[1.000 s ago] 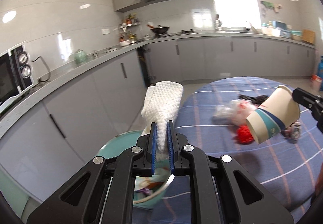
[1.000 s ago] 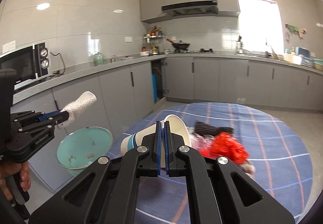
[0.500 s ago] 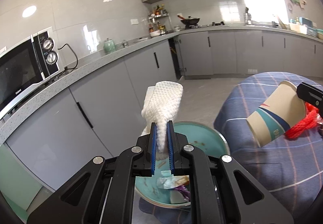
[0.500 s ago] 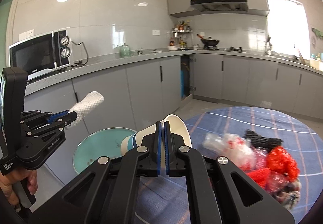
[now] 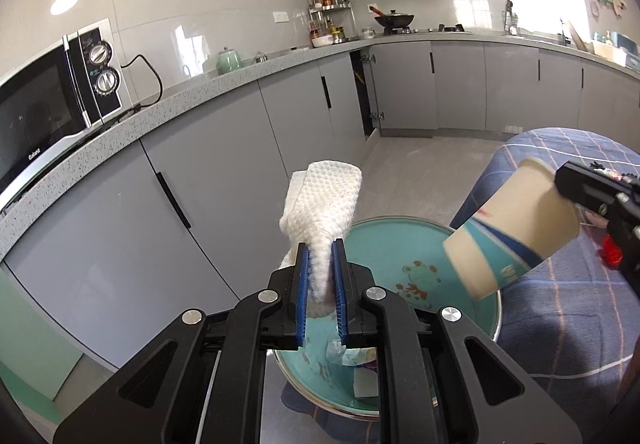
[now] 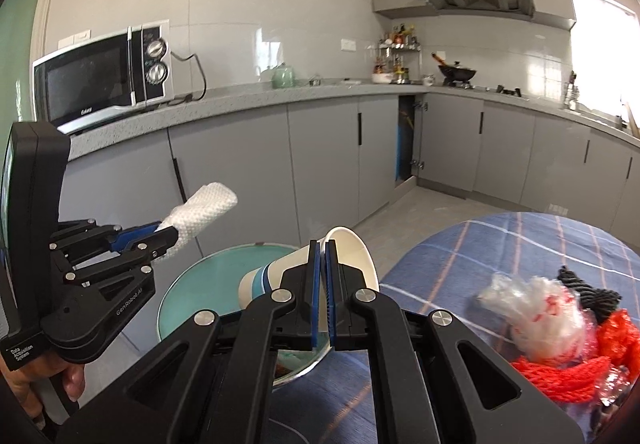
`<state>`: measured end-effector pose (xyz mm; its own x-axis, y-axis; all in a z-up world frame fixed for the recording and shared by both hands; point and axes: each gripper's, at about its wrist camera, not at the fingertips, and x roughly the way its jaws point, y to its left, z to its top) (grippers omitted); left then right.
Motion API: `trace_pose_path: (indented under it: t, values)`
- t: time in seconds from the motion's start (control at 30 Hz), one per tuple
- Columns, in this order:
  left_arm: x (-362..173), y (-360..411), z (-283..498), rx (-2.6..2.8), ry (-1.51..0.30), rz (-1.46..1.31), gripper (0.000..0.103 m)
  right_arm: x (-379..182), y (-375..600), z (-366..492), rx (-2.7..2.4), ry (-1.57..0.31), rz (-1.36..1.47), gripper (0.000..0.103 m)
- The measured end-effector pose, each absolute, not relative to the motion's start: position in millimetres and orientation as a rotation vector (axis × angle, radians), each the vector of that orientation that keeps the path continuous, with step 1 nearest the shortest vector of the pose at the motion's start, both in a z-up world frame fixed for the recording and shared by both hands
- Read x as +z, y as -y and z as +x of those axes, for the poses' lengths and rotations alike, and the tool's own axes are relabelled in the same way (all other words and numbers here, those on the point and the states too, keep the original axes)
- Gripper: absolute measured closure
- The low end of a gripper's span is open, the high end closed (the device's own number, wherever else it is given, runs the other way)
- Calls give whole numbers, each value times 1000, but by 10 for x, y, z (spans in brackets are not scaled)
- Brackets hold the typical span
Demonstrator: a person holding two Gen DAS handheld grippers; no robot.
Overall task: Collect trash
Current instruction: 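Carry the mesh sleeve and paper cup over the teal bin and open both grippers, then move both grippers back over the trash pile on the table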
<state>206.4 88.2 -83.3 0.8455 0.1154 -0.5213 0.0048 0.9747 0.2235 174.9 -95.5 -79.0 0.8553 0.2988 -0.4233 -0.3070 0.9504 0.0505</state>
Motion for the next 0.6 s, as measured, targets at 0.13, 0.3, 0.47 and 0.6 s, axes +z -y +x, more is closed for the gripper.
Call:
trace_pose_path:
  t: [0.13,0.3,0.47,0.6]
  values:
    - [-907,-912,2105,67,-577,217,65,-890,870,1833,329,-473,-38,98]
    - [-996,-888,2099,69,-593,228,48,-989,873,1858,329,-509,-32,69]
    - [-1001,-905,2099,78,-599,225,42,-1008,910,1816,317,-525,-35,69]
    - [-995,-892,2083,79,-599,231,41,-1040,966,1782,301,-542,-30,69]
